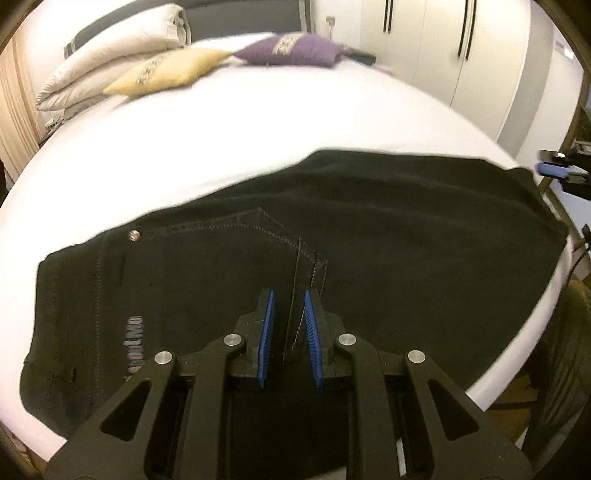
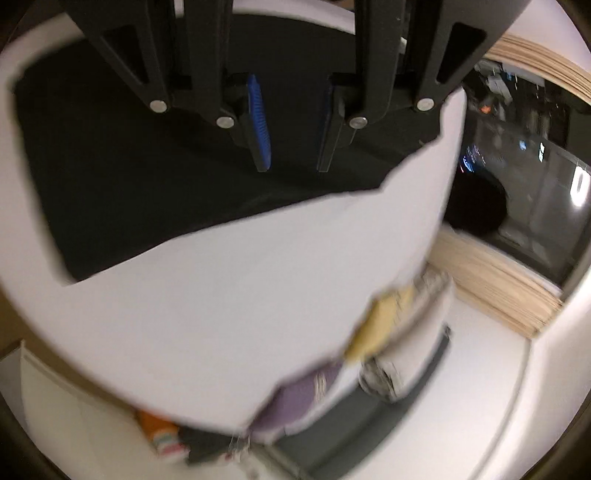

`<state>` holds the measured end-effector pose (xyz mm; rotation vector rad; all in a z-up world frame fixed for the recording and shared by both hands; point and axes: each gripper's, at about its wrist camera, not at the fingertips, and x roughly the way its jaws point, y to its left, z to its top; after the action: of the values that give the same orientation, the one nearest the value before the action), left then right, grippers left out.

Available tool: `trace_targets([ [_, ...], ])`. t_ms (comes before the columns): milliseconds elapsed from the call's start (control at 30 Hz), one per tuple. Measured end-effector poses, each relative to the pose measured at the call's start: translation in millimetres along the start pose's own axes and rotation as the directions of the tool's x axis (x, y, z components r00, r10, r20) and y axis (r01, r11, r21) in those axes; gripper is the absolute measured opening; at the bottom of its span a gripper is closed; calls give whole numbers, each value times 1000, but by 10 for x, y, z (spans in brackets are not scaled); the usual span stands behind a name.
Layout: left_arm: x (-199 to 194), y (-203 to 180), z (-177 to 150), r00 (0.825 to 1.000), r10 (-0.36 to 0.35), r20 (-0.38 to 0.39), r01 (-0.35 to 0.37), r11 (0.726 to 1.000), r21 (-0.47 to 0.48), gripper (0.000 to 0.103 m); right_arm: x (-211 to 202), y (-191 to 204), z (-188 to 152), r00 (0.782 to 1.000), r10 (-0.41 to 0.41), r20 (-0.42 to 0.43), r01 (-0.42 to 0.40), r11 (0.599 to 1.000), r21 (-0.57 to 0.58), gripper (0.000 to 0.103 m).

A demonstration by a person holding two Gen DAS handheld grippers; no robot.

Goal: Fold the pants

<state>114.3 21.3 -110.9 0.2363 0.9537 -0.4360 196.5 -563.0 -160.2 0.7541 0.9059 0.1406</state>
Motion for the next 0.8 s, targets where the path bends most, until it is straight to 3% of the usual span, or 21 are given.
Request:
trace_targets([
  [67,97,-27,-12,1000,2,-25,-2,1000,7,16,371,-82,89,998,22,-58,-19,999,50,29],
  [133,171,-39,-3,1000,6,-31,-6,1000,4,16,611,-278,163,997,-29,-78,36,996,85,28],
  [167,188,-41,9,999,6,-31,-6,1000,2,16,660,-463,180,996,-56,-72,66,987,147,13],
  [200,194,-38,18,1000,6,-29,-6,1000,0,16,647,-576,165,998,-34,-56,44,981,189,0],
  [300,223,-14,15,1000,0,-21,0,1000,-7,16,414,-916,218,994,-78,75,57,967,249,0],
  [367,233,-19,13,1000,4,-18,-4,1000,-7,16,147,-1144,268,972,-166,165,111,948,297,0],
  [433,206,-41,2,1000,10,-17,-10,1000,-11,16,-66,-1268,254,950,-239,200,163,928,335,0],
  [500,125,-52,-18,1000,16,-10,-16,1000,-18,17,-287,-1222,187,931,-309,194,229,909,349,8],
  [567,19,-94,-14,1000,-5,27,5,1000,-19,17,-535,-1001,56,953,-172,249,98,954,283,10],
  [600,-16,-132,-9,999,-16,45,17,1000,-12,17,-606,-860,-50,963,-77,260,16,973,229,26],
  [633,-14,-169,-5,998,-23,53,23,1000,-1,17,-622,-774,-147,968,-34,250,-16,980,198,36],
  [667,15,-220,-5,999,-27,47,26,1000,15,17,-593,-727,-259,975,-20,220,-19,984,175,51],
  [700,86,-267,-15,1000,-20,21,20,999,32,17,-525,-775,-380,984,-54,170,23,984,177,53],
  [733,165,-286,-31,1000,-11,-8,11,999,39,17,-459,-926,-492,985,-107,133,75,971,228,51],
  [767,225,-277,-60,1000,-10,-20,10,999,36,17,-438,-1073,-596,986,-110,123,72,957,282,16],
  [800,223,-248,-79,1000,-17,-3,17,1000,26,17,-472,-1285,-684,985,-101,142,45,935,352,0],
])
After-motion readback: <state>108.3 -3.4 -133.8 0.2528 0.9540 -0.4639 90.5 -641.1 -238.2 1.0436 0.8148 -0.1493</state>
